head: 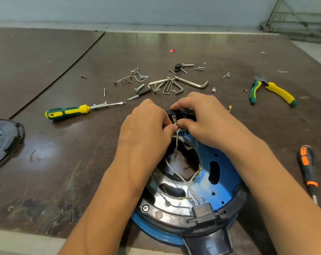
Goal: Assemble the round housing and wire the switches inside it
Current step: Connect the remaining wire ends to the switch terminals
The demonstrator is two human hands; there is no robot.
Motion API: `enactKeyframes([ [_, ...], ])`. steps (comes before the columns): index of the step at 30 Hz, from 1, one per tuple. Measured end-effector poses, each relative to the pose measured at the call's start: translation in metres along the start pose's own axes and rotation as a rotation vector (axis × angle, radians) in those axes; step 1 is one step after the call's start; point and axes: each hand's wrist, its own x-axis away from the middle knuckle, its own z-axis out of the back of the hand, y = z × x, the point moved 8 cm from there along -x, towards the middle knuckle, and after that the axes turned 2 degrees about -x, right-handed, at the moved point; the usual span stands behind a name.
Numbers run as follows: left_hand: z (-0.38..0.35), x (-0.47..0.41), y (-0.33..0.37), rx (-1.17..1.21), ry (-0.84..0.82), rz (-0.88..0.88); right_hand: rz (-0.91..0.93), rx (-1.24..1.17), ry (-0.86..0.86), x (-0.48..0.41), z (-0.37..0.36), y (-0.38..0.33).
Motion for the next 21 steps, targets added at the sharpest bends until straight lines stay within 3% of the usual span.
enactKeyframes([
  [16,0.0025,-0.0004,0.0001,0.01,0.024,0.014,0.011,0.049,0.073,-0.0011,-0.0007,0.0015],
  [21,0.0071,0.0026,-0.003,0.111,0.036,0.053,0.033,0.056,0.058,0.0022,-0.0021,-0.0002],
])
